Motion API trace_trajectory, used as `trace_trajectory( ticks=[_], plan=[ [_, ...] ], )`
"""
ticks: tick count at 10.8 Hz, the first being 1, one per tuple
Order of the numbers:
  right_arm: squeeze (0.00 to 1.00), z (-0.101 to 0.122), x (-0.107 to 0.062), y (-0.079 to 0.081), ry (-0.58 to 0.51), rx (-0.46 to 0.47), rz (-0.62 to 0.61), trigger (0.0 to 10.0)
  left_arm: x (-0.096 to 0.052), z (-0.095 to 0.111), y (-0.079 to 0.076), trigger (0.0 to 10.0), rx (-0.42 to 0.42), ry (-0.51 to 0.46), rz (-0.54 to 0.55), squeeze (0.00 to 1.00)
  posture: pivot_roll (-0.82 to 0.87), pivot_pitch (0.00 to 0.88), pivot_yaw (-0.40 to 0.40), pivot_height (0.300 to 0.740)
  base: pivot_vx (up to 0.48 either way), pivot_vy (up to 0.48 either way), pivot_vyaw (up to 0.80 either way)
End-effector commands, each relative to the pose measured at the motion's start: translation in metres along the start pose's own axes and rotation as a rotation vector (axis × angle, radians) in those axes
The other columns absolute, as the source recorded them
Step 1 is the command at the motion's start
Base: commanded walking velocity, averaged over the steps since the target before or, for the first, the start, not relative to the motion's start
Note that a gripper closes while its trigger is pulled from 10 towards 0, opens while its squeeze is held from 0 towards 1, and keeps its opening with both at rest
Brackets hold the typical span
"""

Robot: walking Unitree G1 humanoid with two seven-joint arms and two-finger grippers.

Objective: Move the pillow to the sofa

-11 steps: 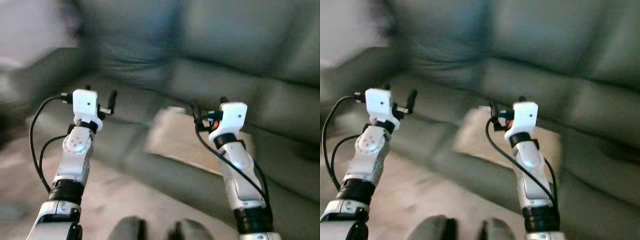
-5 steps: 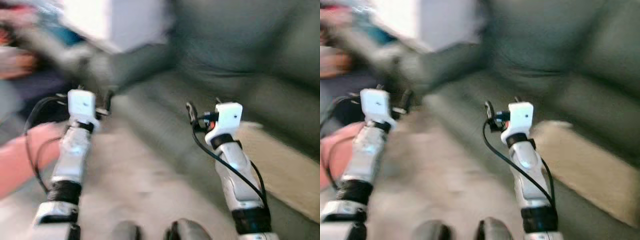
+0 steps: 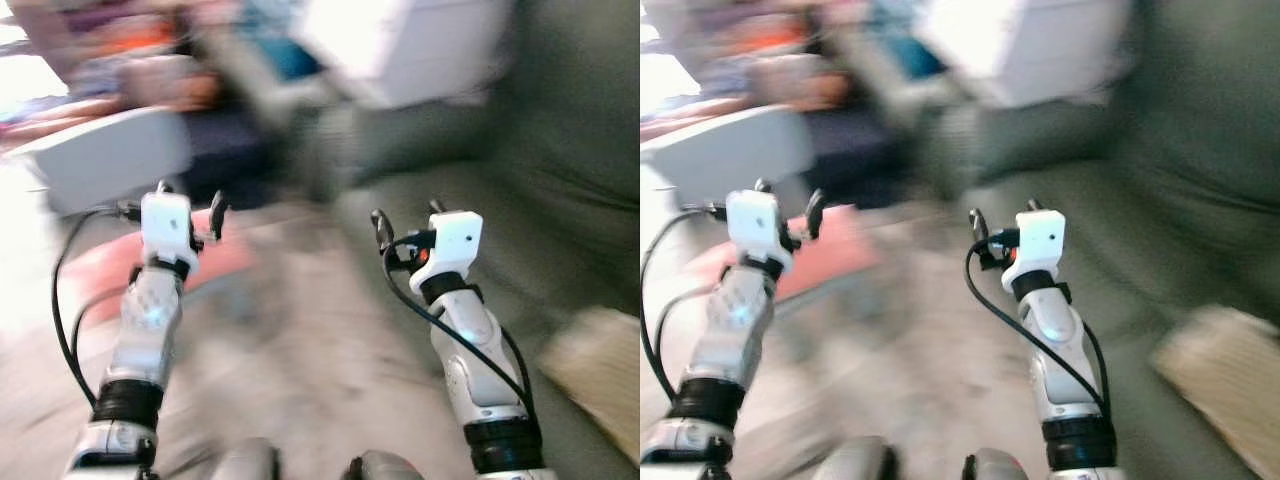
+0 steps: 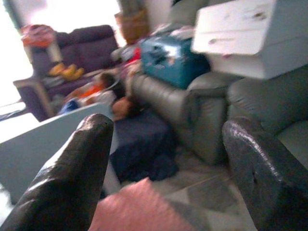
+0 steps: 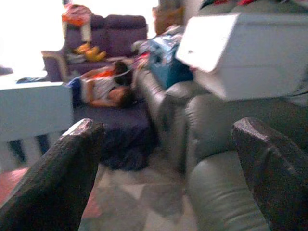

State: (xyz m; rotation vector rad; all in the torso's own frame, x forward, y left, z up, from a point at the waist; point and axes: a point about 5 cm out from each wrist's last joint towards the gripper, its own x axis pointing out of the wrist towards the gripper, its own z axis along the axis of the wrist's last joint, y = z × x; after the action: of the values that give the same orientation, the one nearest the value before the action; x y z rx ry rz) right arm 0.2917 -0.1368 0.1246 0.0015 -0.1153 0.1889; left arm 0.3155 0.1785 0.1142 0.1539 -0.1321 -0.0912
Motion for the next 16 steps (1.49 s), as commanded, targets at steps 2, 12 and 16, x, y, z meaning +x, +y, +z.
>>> trace_trajectory(
  ticks=[2, 12, 16],
  plan=[
    [0.0, -0.001, -0.003, -0.007, 0.003, 0.0, -0.03, 10.0, 0.001, 0.003, -0.011, 10.0, 0.007, -0.003, -0.036, 0.0, -0.07, 0.082, -0.02, 0.74, 0.0, 0.0, 0.8],
    [0.0, -0.013, -0.012, -0.017, 0.036, -0.008, -0.076, 10.0, -0.017, -0.022, 0.003, 10.0, 0.042, 0.137, -0.038, 0.0, -0.07, 0.088, -0.013, 0.74, 0.0, 0.0, 0.7],
    [0.0, -0.013, -0.011, -0.021, 0.038, -0.013, -0.1, 10.0, -0.013, -0.015, -0.003, 10.0, 0.035, 0.107, -0.076, 0.0, -0.07, 0.087, -0.008, 0.74, 0.412, 0.0, 0.0]
  ],
)
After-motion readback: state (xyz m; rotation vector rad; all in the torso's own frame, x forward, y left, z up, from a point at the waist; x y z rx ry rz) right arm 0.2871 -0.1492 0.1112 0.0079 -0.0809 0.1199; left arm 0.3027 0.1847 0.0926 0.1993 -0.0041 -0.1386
